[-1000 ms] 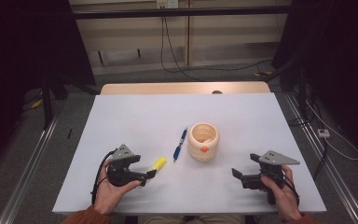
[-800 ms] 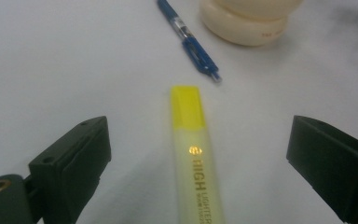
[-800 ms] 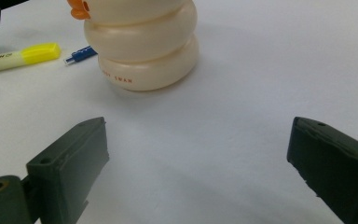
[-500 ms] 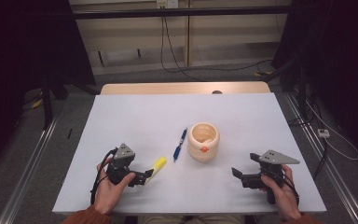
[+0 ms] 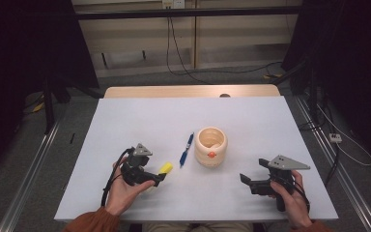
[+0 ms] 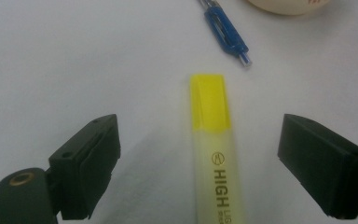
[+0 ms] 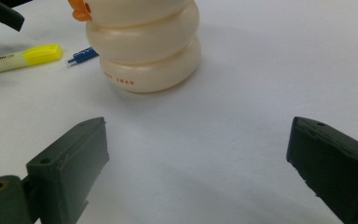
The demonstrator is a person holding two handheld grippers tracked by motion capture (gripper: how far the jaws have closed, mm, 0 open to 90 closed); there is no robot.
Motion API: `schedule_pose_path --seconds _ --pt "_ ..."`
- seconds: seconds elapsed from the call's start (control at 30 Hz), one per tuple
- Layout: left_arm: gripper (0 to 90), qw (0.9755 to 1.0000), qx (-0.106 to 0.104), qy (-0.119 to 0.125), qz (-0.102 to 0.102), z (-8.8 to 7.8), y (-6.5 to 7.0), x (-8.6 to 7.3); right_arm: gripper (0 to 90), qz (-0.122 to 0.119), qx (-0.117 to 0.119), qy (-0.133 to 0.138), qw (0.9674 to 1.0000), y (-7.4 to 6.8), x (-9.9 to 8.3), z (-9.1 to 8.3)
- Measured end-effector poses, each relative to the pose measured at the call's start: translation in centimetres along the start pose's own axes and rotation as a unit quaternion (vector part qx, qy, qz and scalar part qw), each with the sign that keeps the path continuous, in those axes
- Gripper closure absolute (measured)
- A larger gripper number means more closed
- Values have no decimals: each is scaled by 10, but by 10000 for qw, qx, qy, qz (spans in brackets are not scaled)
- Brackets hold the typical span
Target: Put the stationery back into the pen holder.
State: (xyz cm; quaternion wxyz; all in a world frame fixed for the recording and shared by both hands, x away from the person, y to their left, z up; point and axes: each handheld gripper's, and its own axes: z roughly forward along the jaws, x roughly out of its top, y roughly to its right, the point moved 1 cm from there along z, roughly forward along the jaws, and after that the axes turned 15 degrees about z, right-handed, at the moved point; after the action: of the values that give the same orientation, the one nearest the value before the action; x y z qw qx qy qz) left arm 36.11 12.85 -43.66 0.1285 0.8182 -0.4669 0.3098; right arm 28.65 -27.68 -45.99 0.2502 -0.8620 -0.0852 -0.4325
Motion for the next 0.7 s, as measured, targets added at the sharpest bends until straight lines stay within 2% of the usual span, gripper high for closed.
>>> schedule_pose_path --seconds 0.07,0.13,0.2,0.27,0.37,0.4,0.5,0.57,0.63,0.7 --pt "149 10000 35 -51 -71 1 -3 4 52 0 1 12 10000 0 0 0" --pt "148 9998 -21 -174 -137 6 -8 8 52 11 -5 -10 10000 1 0 0" --pt "176 9996 15 -178 -223 10 -11 11 52 8 2 3 10000 1 0 0" --pt "208 9993 -48 -174 -322 16 -10 14 52 7 -15 -1 10000 0 0 0" --pt "235 9995 10 -225 -205 21 -6 16 52 -3 -30 5 10000 0 0 0" --pt "248 9994 -27 -239 -231 22 -5 15 52 1 -28 4 10000 0 0 0" --pt "348 9995 -106 -289 -107 20 1 15 53 -7 -25 -2 10000 0 0 0" --pt "364 9994 -144 -328 -17 20 3 14 53 -16 -14 -7 10000 0 -1 0" --pt "413 9989 -269 -377 -14 22 5 12 53 -17 -14 -6 10000 0 -1 0" --pt "440 9985 -240 -480 82 25 7 10 53 -33 -12 -14 10000 0 -1 0"
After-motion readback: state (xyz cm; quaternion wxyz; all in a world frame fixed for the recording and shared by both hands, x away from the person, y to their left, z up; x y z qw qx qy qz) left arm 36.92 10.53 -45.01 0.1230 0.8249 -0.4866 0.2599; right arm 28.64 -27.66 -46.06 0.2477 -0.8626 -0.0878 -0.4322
